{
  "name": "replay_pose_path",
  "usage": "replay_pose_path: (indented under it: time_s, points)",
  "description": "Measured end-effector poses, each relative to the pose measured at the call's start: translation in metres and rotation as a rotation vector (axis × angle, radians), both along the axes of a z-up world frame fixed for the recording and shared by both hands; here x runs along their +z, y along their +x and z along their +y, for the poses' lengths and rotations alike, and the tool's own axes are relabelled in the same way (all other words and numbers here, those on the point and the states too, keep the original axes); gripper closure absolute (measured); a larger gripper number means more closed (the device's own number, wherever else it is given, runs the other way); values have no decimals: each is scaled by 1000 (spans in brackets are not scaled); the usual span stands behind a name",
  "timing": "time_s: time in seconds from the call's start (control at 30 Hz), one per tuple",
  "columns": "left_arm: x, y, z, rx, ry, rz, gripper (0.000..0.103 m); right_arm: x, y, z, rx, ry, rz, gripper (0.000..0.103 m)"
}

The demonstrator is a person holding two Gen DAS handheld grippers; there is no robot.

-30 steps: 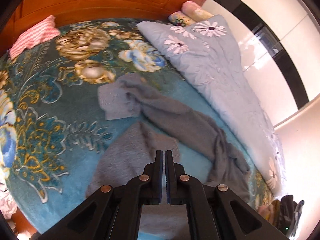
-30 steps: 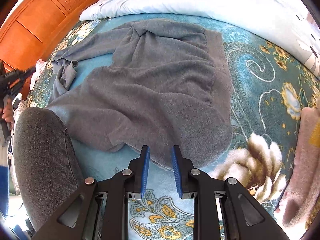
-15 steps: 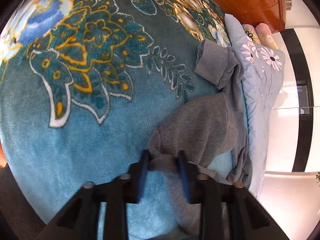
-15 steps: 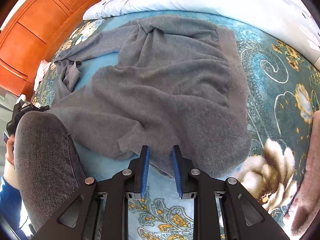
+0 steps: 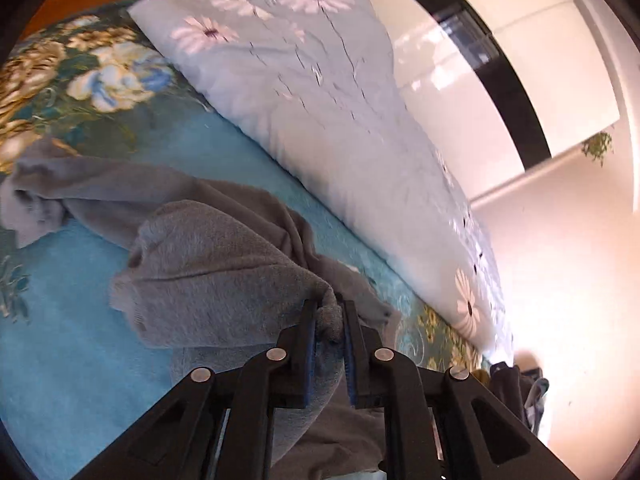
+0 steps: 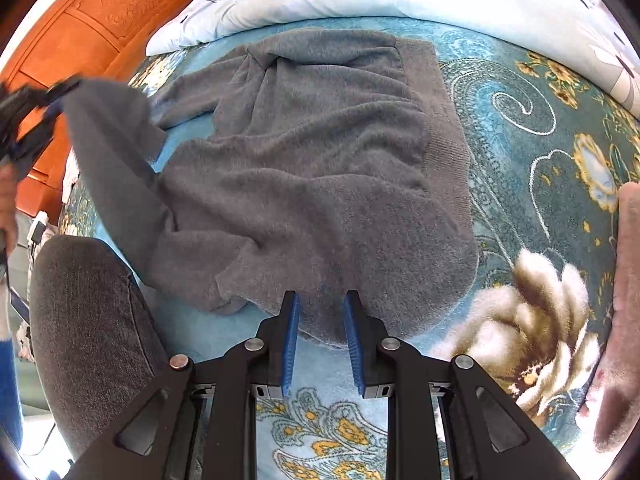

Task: Fold clothes
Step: 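Release the hem with the right gripper while the left gripper grasps the sleeve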

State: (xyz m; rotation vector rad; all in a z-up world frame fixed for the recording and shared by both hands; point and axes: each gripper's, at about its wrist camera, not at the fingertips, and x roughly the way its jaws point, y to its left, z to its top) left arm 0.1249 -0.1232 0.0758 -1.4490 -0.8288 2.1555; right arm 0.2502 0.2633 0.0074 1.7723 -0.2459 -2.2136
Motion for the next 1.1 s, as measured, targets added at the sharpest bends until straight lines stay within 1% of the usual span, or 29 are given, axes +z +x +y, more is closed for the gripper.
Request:
replay_pose_path:
  time_s: [0.03,0.1,0.13,0.17,0.2,0.23,0.27,0.3,0.33,0.4,0.47,0.5,0.6,0.67,0.73,0.77,0.8,0.83,0.87,0.9,0.97,1.07,1.1]
  points:
    - [-8,-5,9,-27,-3,-32,84,1,0,-1,0,-2,0,80]
    - [-23,-16,28,-80,-8,-96,74,4,1,-3,11,0,9,80]
    - [-31,-21,38,-106,-10,-128,72,6,2,-4,17,5,14,80]
    - [-29,-18,36,-119,4,-112,67,6,2,-4,23,13,17,80]
    - [-23,-13,27,-114,17,-78,64,6,2,-3,21,15,16,80]
    - [-21,-10,12,-78,4,-59,62,4,0,-3,14,10,12,80]
    - [-20,-7,-5,-34,-17,-45,56,3,-1,-2,7,6,8,80]
    - [-20,-4,-22,10,-38,-31,48,1,-3,-1,0,2,4,80]
    - [-30,-4,-40,67,-41,-67,45,0,-4,0,-7,-3,0,80]
    - [-57,-6,-79,192,-36,-171,44,-3,-7,2,-21,-11,-8,80]
    - [-87,-1,-103,286,49,-272,44,-6,-10,3,-34,-20,-16,80]
    - [-100,1,-109,313,85,-302,44,-8,-11,2,-37,-28,-20,80]
    - [-125,-2,-104,327,154,-326,44,-7,-16,-7,-17,-33,-18,80]
    - [-136,-12,-92,298,194,-340,44,-2,-19,-7,-4,-25,-5,80]
    - [-142,-22,-81,271,208,-347,44,4,-18,-6,-5,-13,9,80]
    - [-143,-26,-76,264,197,-348,46,6,-16,-4,-11,-7,12,80]
    - [-141,-27,-73,266,182,-342,58,7,-14,-2,-20,-2,14,80]
    - [-138,-27,-72,272,173,-327,72,9,-12,2,-30,1,14,80]
    - [-134,-25,-72,279,174,-310,98,9,-10,4,-42,4,13,80]
    - [-127,-21,-77,296,183,-283,97,10,-8,4,-50,6,11,80]
    - [-112,-12,-87,338,203,-224,97,9,-7,8,-63,7,6,80]
    - [-78,9,-112,410,247,-130,98,11,-4,9,-66,-11,16,80]
    - [-64,18,-125,433,250,-93,98,12,-4,10,-66,-17,21,80]
